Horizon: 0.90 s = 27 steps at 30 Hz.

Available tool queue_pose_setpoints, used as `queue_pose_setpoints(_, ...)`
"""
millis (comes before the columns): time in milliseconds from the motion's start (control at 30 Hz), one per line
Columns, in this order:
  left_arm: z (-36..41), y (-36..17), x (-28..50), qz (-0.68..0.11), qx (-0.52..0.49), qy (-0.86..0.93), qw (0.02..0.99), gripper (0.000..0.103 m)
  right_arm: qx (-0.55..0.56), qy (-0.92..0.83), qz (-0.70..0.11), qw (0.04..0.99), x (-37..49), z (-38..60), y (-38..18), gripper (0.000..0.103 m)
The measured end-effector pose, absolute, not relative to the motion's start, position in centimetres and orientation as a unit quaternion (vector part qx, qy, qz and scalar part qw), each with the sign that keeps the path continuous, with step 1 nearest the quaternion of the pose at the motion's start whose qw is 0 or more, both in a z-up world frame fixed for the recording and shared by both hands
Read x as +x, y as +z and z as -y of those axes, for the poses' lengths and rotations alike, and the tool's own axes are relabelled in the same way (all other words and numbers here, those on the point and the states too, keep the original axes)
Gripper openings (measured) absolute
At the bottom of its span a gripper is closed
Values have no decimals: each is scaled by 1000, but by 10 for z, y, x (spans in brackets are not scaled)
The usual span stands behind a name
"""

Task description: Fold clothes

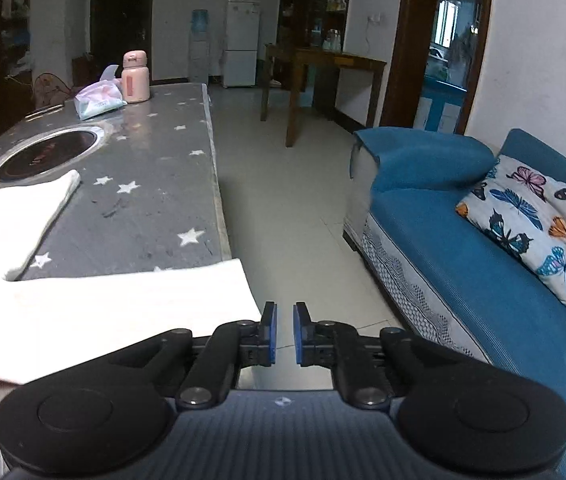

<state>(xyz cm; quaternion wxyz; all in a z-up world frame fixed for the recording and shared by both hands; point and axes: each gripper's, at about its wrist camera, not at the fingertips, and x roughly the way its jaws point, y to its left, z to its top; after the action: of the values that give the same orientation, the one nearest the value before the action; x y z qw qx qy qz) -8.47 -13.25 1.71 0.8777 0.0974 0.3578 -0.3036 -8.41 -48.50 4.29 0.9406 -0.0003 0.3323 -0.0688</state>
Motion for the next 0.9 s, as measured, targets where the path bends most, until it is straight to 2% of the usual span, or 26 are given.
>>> queue_pose_setpoints(300, 120, 23, -88, -362, 70, -287, 884, 37, -1, -3, -347, 938, -60, 459, 35, 30)
queue_pose_setpoints(600, 67, 33, -88, -361, 11, -214, 907, 41, -1, 38, -346, 937, -52, 432, 38, 35)
queue_pose_setpoints(900, 19, 46, -89, -356, -41, -157, 920, 42, -28, 221, -346, 911, -58, 356, 55, 42)
